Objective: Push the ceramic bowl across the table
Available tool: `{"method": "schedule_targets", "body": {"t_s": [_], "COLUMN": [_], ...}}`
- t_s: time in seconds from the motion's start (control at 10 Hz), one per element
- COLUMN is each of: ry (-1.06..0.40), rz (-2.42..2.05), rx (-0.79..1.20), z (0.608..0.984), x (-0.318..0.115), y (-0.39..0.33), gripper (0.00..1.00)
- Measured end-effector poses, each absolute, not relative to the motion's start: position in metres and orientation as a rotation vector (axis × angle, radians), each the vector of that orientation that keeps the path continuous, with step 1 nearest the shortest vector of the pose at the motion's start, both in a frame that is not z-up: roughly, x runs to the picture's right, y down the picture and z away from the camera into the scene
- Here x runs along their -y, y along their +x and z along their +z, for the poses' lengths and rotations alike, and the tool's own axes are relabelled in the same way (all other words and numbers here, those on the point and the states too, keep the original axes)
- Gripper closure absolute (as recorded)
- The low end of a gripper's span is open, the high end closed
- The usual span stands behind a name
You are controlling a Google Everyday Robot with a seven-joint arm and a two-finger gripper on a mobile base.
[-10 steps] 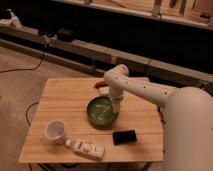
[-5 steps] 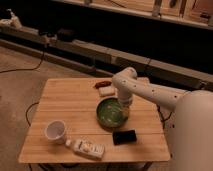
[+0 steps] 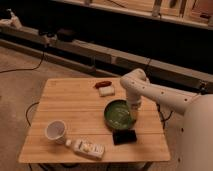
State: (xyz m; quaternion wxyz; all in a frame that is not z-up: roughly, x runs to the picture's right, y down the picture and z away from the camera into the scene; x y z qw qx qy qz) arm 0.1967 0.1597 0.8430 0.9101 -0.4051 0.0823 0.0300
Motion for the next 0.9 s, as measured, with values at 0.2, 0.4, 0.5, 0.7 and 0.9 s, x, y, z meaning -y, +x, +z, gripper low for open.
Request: {"method": "schedule_targets", "body": {"t_s": [0.2,0.4,0.5,0.7,0.9], "ry": [-0.843,-0.851,-0.857,-0.870,-0.867], "rz": [0.101,0.126,0.134,0.150,0.163], "rx": [-0.197,-0.222,-0.233,-0.255,-0.256], "z": [0.835,0.826,0.821,0.812,0.809], "x": [-0.164,-0.168,-0.172,-0.180,-0.181], "y": [0.220,0.239,0.247,0.262,0.268], "gripper": [0.55,0.55,0.55,0.55,0.55]}}
